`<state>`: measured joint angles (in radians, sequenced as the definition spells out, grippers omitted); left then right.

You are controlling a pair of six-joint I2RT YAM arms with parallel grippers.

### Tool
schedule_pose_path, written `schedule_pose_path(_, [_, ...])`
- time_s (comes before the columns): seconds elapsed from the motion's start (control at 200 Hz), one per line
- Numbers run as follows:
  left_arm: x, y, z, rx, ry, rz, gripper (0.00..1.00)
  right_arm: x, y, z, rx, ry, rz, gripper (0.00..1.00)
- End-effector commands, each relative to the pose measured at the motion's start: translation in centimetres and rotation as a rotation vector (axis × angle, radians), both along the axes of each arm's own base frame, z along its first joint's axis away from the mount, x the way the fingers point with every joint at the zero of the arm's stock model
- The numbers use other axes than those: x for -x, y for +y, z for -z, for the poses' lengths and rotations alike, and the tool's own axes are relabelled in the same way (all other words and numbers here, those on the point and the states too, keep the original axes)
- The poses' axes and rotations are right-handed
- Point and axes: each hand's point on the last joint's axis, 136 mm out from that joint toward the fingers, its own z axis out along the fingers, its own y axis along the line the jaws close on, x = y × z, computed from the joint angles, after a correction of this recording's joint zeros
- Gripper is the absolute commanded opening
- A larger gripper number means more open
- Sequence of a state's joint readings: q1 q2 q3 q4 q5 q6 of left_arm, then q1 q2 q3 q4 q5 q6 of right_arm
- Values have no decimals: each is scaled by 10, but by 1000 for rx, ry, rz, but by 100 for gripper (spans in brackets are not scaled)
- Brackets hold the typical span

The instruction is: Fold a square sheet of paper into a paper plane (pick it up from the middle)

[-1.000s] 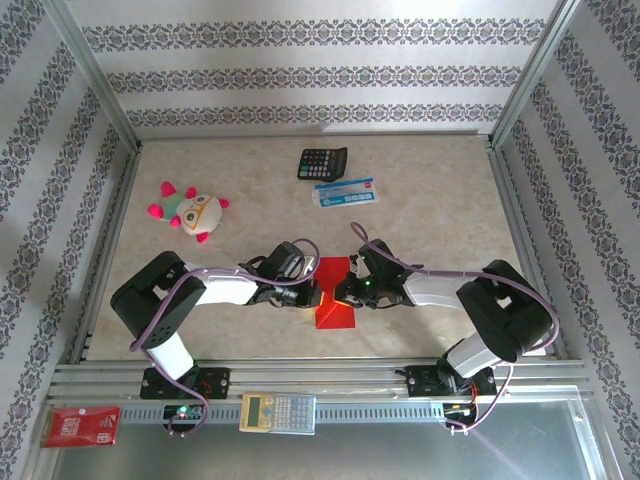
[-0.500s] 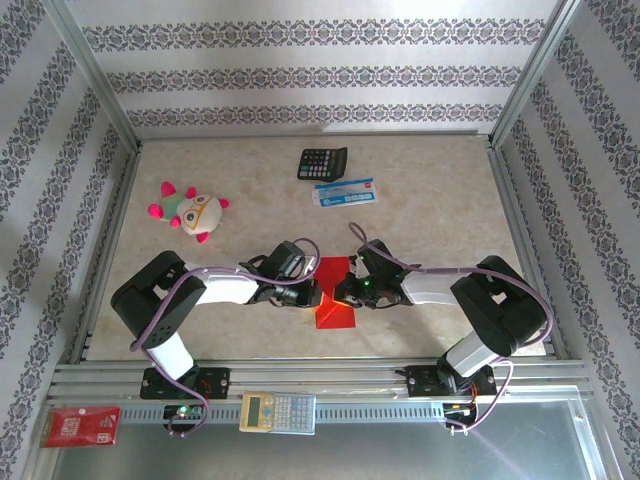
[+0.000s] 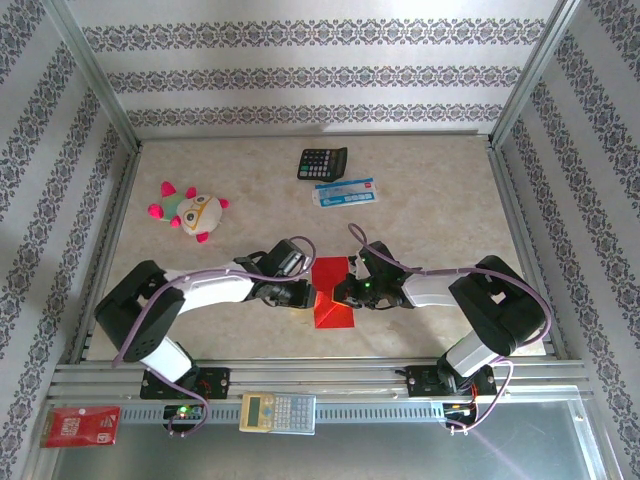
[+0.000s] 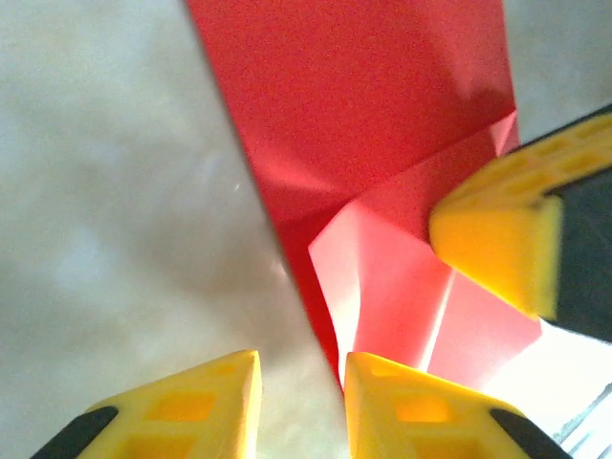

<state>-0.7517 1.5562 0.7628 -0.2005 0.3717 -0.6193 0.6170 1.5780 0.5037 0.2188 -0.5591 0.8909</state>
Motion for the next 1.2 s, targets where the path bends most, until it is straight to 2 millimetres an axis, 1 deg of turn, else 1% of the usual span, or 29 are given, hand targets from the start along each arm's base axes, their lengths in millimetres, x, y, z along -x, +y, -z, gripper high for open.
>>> schedule_pose_path(0.0, [12, 10, -20, 18, 14, -24, 31, 20, -31, 38, 146, 96, 35, 0])
schedule_pose_path(0.045, [17, 1, -30, 86, 21, -15, 27, 21, -32, 39, 148, 102, 39, 0])
schedule_pose_path(0.115, [26, -12, -38, 173, 49, 2, 15, 20, -31, 38, 144, 104, 44, 0])
schedule_pose_path(0.17, [30, -24, -40, 223, 65, 18, 8, 19, -32, 38, 146, 106, 54, 0])
schedule_pose_path(0.2, [32, -28, -38, 233, 75, 24, 4, 18, -32, 38, 146, 105, 58, 0])
schedule_pose_path(0.25, [32, -37, -38, 256, 80, 34, 0, 16, -32, 37, 145, 103, 66, 0])
schedule_pose_path(0.405, [29, -60, -29, 283, 101, 52, 0, 11, -30, 34, 135, 99, 84, 0])
schedule_pose_path(0.495, [26, -65, -20, 265, 115, 44, 0, 9, -30, 33, 134, 96, 90, 0])
schedule_pose_path(0.625, [23, -63, -6, 229, 123, 24, 0, 10, -30, 34, 135, 100, 89, 0])
schedule_pose_path(0.729, [22, -65, -1, 230, 132, 24, 0, 10, -30, 34, 134, 100, 87, 0])
schedule_pose_path(0.904, [19, -68, 0, 231, 127, 23, 0, 10, -31, 35, 136, 100, 87, 0])
schedule_pose_path(1.009, [17, -67, 7, 215, 131, 14, 0, 11, -31, 35, 137, 103, 87, 0])
schedule_pose_path(1.094, [19, -64, 15, 196, 147, 11, 0, 11, -32, 35, 138, 103, 90, 0])
schedule_pose_path(1.194, [26, -58, 22, 184, 171, 4, 0, 12, -33, 35, 143, 104, 91, 0])
